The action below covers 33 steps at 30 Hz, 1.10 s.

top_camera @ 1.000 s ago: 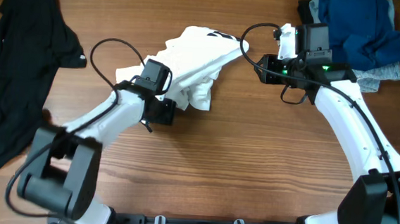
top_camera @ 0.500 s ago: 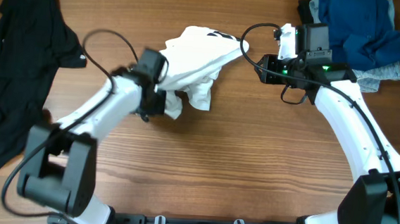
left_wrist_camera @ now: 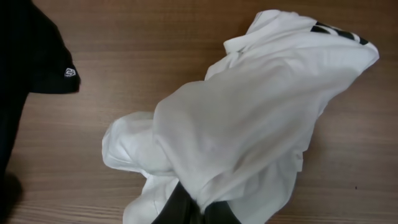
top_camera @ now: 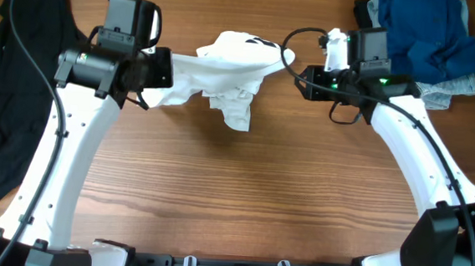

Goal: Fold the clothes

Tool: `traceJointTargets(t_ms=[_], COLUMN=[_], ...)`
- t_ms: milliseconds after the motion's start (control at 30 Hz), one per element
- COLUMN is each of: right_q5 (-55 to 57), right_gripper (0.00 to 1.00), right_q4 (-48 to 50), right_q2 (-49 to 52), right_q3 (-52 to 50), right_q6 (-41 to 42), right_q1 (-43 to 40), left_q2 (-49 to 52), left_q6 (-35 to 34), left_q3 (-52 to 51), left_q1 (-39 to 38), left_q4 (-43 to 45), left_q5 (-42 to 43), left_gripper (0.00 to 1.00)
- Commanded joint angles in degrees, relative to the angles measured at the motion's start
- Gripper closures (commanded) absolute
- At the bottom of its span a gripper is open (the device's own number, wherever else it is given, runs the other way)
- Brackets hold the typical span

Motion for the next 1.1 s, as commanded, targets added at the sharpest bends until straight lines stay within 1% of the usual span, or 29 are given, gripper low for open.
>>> traceJointTargets(t_ms=[0, 167, 267, 433, 567, 667, 767, 833, 900, 967, 1067], right_q5=[-0.5, 4.7, 4.7, 0.0, -2.1, -4.0, -7.5, -10.4, -12.5, -15.4, -16.6], right_gripper=[0.59, 0.60, 0.59, 0.59, 0.52, 0.41, 0.34, 0.28, 0.24, 0.23, 0.23], right_q4=[1.6, 7.1, 9.9, 12.1, 12.1, 12.5, 13.4, 14.4, 14.9, 15.1, 15.0], right_q2=[-0.4, 1.1, 4.3, 10.0, 11.6, 12.0, 12.5, 13.2, 14.2, 15.8, 18.6], right_q3=[0.3, -0.1, -0.1, -0.1, -0.1, -0.1, -0.1, -0.1, -0.1, -0.1, -0.1], right_q6=[-0.7, 1.8, 3.1, 3.2, 2.0, 1.8, 1.8, 2.0, 4.7, 5.7, 7.1], right_q1=[3.1, 6.5, 7.2, 7.4, 7.4, 7.5, 8.3, 9.1, 9.8, 10.6, 11.0], left_q2=[-3.3, -5.7, -7.3, -8.6, -8.7, -8.7, -8.7, -8.7, -8.7, -8.7, -8.7], left_q6=[0.7, 0.6, -1.3, -4.3, -5.4, -5.4, -5.4, -5.4, -5.4, -5.4, -5.4], left_q3=[3.8, 4.6, 5.1, 10.7, 14.2, 14.8, 14.8, 14.8, 14.8, 14.8, 14.8], left_q1=[0.2, 0.2, 0.4, 0.4, 0.3, 0.3, 0.3, 0.3, 0.3, 0.3, 0.3], left_q4=[-1.6, -2.7, -2.0, 1.3, 4.9, 7.8, 9.6, 9.8, 9.8, 9.8, 9.8], left_q5=[-0.6, -0.6, -1.0, -0.9, 0.6, 2.3, 2.5, 2.5, 2.5, 2.5, 2.5], left_gripper=[0.96, 0.96, 0.96, 0.96, 0.96, 0.96, 0.96, 0.96, 0.96, 0.96, 0.96])
